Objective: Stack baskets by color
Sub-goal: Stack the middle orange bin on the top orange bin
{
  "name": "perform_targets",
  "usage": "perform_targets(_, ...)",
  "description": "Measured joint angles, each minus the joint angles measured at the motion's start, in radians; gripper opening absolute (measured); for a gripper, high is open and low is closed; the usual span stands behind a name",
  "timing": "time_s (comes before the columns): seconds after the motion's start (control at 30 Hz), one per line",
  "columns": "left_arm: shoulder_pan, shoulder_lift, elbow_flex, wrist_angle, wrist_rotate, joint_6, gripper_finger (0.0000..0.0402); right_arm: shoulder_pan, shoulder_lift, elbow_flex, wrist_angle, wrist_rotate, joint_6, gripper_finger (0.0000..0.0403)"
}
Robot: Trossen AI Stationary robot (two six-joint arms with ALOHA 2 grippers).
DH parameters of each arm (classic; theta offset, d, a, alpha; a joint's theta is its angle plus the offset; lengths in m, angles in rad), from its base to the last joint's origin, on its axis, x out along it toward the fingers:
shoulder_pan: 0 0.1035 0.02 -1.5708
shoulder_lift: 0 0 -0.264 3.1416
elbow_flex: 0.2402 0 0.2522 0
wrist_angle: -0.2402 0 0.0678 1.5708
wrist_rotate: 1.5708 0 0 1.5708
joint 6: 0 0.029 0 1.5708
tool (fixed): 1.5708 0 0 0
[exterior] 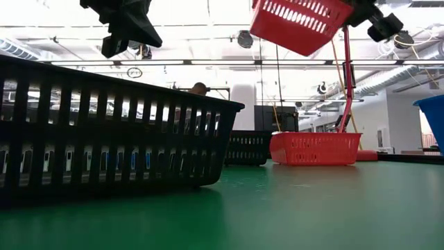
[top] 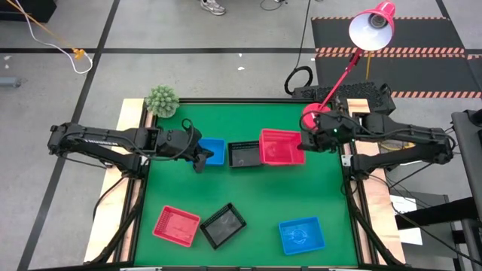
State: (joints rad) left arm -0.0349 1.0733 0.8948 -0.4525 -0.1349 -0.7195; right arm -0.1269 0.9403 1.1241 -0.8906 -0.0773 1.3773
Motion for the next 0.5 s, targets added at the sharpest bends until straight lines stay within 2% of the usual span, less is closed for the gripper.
perform_targets(0.33, 0.001, 0.0, 0.0, -0.008, -0.007, 0.056, 0.0019, -0.13, 0.062, 0.044, -0.151, -0.032, -0.144, 0.0005)
perform_targets(0.5, 0.001, 0.0, 0.0, -0.008, -0.015, 0.038, 0.0019, -0.193, 0.076, 0.044, -0.155, -0.03, -0.245, 0.0006)
